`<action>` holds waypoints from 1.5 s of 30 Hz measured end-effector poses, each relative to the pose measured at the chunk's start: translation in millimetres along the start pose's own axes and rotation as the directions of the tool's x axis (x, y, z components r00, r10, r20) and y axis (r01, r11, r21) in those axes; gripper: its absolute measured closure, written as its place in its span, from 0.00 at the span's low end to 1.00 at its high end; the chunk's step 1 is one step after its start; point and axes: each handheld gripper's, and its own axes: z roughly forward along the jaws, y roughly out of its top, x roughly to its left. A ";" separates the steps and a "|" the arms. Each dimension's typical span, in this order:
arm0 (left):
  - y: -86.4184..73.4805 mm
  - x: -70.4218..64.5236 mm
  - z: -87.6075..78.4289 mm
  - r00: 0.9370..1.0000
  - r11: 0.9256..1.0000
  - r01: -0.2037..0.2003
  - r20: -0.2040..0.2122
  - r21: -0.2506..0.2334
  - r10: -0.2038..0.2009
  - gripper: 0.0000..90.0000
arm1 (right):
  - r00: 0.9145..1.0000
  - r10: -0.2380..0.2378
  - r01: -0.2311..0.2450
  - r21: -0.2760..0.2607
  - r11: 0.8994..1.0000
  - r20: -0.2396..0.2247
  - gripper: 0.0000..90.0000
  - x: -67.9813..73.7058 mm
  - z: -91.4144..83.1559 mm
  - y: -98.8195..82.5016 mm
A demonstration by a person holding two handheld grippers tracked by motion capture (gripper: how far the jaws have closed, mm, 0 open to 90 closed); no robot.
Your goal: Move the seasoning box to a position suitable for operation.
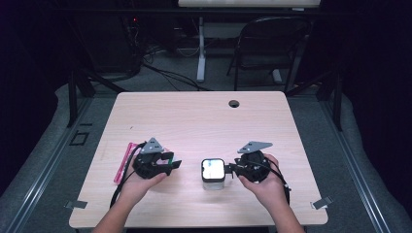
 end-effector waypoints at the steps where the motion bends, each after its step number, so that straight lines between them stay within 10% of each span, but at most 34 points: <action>1: 5.4 -5.1 4.8 1.000 1.000 -0.027 0.000 0.010 0.027 0.59 | 1.000 0.018 -0.018 0.003 1.000 -0.012 0.80 1.2 0.9 3.2; 11: 1.7 -26.9 24.4 0.991 0.995 -0.096 0.092 0.031 0.093 0.82 | 0.997 0.073 -0.073 -0.032 0.997 -0.016 0.90 4.4 5.5 -0.6; 20: -6.8 -47.9 42.8 0.971 0.977 -0.188 0.171 0.096 0.170 0.94 | 0.997 0.074 -0.075 -0.056 0.996 -0.016 0.93 5.9 11.1 -6.3; 45: -3.4 -53.3 46.0 0.965 0.978 -0.190 0.202 0.083 0.170 0.98 | 0.994 0.106 -0.108 -0.060 0.992 -0.031 0.95 6.8 16.6 -12.4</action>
